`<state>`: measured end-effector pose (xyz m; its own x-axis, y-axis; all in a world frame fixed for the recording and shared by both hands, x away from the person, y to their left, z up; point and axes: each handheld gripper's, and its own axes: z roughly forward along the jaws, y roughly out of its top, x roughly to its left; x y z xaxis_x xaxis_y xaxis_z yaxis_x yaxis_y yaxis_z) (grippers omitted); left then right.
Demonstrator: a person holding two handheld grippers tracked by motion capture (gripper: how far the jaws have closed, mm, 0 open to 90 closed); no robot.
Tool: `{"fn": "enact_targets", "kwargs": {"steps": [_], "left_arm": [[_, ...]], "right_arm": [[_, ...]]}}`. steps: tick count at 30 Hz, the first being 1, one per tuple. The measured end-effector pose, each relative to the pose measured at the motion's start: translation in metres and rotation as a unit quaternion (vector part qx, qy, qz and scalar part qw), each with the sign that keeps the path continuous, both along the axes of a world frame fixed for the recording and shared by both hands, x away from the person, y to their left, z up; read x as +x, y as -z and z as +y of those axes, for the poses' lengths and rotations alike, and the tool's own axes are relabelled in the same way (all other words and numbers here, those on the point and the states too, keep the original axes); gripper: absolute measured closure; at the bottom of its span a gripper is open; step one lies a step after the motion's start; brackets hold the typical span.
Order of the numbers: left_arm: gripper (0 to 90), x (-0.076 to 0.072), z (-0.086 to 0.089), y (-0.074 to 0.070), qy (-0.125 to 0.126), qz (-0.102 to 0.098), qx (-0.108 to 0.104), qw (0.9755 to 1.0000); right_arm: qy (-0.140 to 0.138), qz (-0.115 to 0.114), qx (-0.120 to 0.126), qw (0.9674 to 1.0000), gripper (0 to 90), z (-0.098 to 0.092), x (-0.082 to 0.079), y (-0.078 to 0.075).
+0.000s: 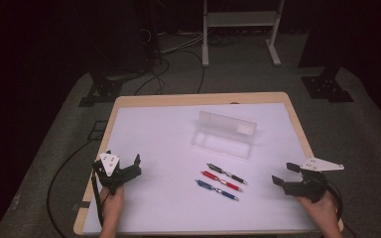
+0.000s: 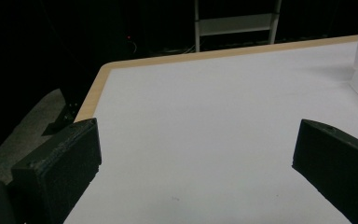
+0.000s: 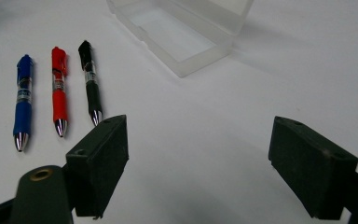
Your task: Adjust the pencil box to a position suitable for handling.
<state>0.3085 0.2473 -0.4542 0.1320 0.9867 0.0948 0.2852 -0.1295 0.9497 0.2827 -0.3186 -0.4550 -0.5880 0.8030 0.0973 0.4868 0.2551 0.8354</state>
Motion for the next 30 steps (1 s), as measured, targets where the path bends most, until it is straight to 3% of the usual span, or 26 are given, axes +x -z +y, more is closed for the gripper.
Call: {"fn": "enact_targets", "kwargs": {"steps": [15,22,30], "left_arm": [[0.3,-0.005,0.000,-0.001,0.007,-0.001,0.000,1.0000],[0.3,-0.007,0.005,-0.002,-0.001,-0.006,-0.005,1.0000],[0.3,-0.007,0.011,-0.002,-0.009,-0.006,-0.011,0.9999]], "right_arm": [[-0.049,-0.001,-0.010,0.9987,19.1,0.037,0.007,-0.014],[-0.082,0.005,-0.029,0.9962,20.7,0.065,0.014,-0.018],[-0.125,0.017,-0.042,0.9911,24.1,0.099,0.030,-0.015]]}}
